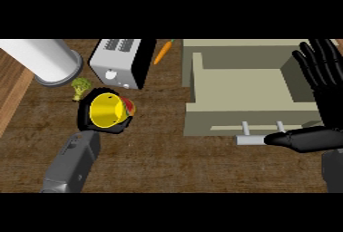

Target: Pick up the cup, place it into the drawer and close the drawer

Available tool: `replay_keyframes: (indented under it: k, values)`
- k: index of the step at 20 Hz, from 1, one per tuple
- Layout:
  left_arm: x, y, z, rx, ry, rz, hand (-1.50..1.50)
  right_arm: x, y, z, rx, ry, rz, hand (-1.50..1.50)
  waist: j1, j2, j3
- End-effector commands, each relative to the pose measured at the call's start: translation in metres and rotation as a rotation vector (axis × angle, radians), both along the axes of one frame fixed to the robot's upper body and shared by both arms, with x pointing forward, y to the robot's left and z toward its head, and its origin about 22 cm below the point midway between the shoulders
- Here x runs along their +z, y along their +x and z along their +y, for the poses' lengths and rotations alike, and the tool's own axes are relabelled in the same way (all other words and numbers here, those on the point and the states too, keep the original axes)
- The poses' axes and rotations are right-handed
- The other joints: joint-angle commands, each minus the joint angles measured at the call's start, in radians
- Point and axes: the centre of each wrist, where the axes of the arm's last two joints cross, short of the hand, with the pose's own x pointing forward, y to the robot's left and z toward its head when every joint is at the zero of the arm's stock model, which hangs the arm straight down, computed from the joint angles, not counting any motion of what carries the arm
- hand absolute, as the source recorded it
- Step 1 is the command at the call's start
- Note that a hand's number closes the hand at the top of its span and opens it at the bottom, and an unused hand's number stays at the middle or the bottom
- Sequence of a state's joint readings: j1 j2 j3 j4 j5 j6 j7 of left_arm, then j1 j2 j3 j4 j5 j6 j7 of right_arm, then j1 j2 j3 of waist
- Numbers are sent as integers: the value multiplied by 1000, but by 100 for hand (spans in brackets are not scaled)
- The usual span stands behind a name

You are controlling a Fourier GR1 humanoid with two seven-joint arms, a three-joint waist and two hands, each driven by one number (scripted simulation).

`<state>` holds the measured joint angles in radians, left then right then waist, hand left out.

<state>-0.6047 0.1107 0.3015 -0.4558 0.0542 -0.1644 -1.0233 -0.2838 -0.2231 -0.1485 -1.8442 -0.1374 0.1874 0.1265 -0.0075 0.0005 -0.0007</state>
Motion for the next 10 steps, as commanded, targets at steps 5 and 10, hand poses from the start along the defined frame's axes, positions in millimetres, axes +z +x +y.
replay_keyframes:
  k: [5, 10]
  values:
    - [92, 57, -61, -134, 19, -140, 150, -12, -2, -5, -28, -2, 3, -150, 6, -4, 1]
    - [140, 62, -109, -197, 52, -132, 150, -10, -5, 9, -26, -9, -7, -150, 6, -6, 1]
